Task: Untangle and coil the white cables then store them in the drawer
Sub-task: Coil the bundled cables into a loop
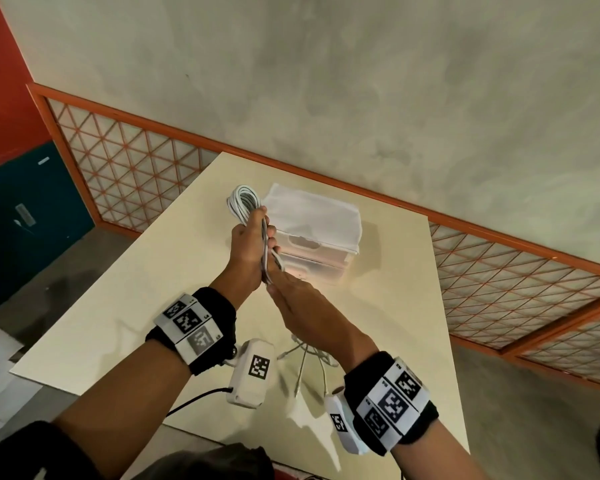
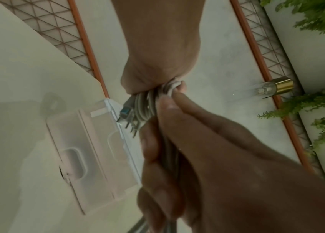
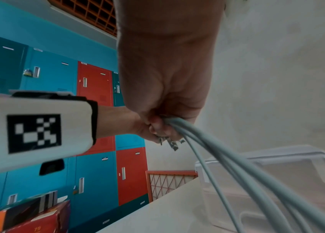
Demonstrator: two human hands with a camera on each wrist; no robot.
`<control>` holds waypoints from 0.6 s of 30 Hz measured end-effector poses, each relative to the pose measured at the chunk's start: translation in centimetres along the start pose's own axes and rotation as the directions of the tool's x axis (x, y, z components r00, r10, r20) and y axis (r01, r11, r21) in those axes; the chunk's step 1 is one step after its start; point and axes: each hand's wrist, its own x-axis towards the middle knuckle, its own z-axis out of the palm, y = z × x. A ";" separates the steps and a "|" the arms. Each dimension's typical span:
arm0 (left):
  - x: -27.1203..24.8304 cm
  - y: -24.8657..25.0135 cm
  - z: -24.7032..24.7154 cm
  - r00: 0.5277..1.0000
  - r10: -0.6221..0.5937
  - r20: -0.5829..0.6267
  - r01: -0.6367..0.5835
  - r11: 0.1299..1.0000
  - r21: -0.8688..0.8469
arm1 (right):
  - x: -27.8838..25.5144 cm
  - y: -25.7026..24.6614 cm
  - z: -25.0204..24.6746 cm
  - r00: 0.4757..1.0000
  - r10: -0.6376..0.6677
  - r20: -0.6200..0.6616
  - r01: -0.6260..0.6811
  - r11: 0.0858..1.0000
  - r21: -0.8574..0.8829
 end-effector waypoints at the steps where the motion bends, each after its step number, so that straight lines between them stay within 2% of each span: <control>1: 0.0 0.1 -0.1 1.000 0.008 -0.007 -0.008 1.000 -0.013 | 0.0 -0.1 -0.2 1.000 -0.002 0.028 0.001 1.000 0.013; 6: 0.0 0.3 -1.1 0.999 0.014 -0.037 -0.017 0.997 -0.079 | -1.0 0.0 -1.1 0.965 0.018 0.262 -0.040 0.996 0.077; 8: 0.1 0.5 -1.6 0.999 0.022 -0.047 -0.026 0.996 -0.087 | -1.5 0.6 -1.3 0.951 0.004 0.309 -0.040 0.993 0.109; 10: 0.3 0.8 -2.0 0.999 0.024 -0.044 -0.029 0.994 -0.106 | -2.2 1.3 -2.1 0.955 0.014 0.296 -0.078 0.976 0.206; 13: 0.3 1.3 -2.4 0.999 0.022 0.032 -0.020 0.997 -0.069 | -2.7 2.2 -3.5 0.978 0.066 0.198 -0.140 0.911 0.387; 18: -0.9 1.0 -1.6 0.973 0.061 0.224 -0.121 0.957 0.264 | -1.9 1.9 -5.6 0.987 0.133 0.089 -0.157 0.916 0.370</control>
